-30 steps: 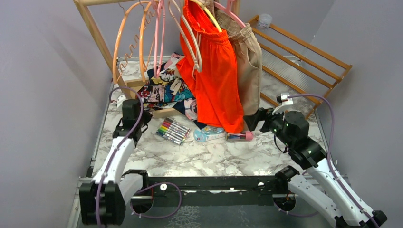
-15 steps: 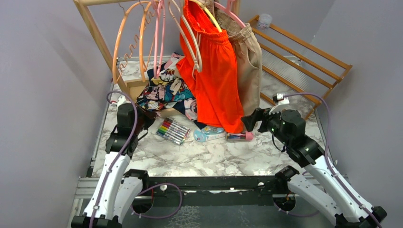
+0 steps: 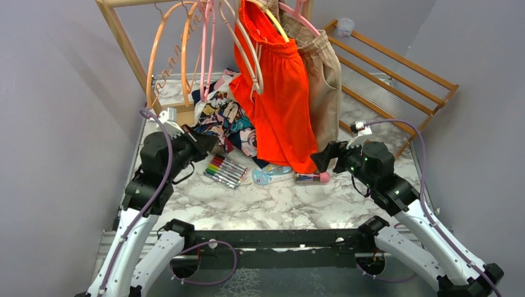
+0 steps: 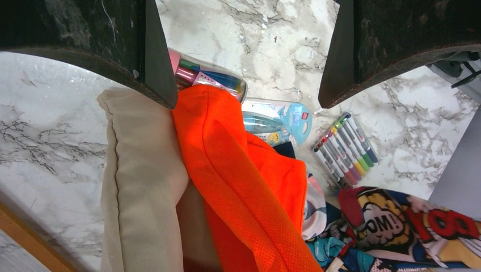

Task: Place the shorts on the hanger
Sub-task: Adjust the shorts at the center of the board.

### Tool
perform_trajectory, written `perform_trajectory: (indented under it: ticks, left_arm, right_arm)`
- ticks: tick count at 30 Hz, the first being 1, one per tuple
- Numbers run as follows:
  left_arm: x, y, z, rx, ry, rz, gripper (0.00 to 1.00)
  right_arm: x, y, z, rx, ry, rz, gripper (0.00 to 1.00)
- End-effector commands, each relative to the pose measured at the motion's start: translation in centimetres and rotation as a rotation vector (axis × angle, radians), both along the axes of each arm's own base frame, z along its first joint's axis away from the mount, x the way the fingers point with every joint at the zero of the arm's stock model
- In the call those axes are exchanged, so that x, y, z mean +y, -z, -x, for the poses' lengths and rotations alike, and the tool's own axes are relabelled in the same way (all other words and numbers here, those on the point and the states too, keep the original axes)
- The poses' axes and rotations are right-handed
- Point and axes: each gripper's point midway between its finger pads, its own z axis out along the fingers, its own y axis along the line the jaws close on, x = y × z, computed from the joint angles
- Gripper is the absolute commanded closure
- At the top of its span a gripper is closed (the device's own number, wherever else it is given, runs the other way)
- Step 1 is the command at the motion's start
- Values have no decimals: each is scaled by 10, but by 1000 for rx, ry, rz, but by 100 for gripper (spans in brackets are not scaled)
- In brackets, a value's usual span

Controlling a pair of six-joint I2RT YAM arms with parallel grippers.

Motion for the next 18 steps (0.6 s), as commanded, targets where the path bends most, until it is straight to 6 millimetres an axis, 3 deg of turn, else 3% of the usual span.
perform_trajectory:
  ticks: [1, 6, 11, 14, 18]
  left_arm:
    - [-21, -82, 20, -216, 173, 37, 100]
    - [-31, -161, 42, -394, 283, 69, 100]
    - [-33, -246, 72, -601, 351, 118, 100]
    - [-39, -282, 84, -684, 408, 161, 100]
    - [-43, -313, 93, -764, 459, 206, 100]
  right_arm:
    - [4, -21, 0, -35, -22, -19, 4]
    - [3, -36, 1, -53, -24, -14, 4]
    - [6, -69, 5, -94, -60, -25, 3]
    - [16, -97, 13, -128, -135, -54, 3]
    - [37, -130, 32, -167, -299, -106, 3]
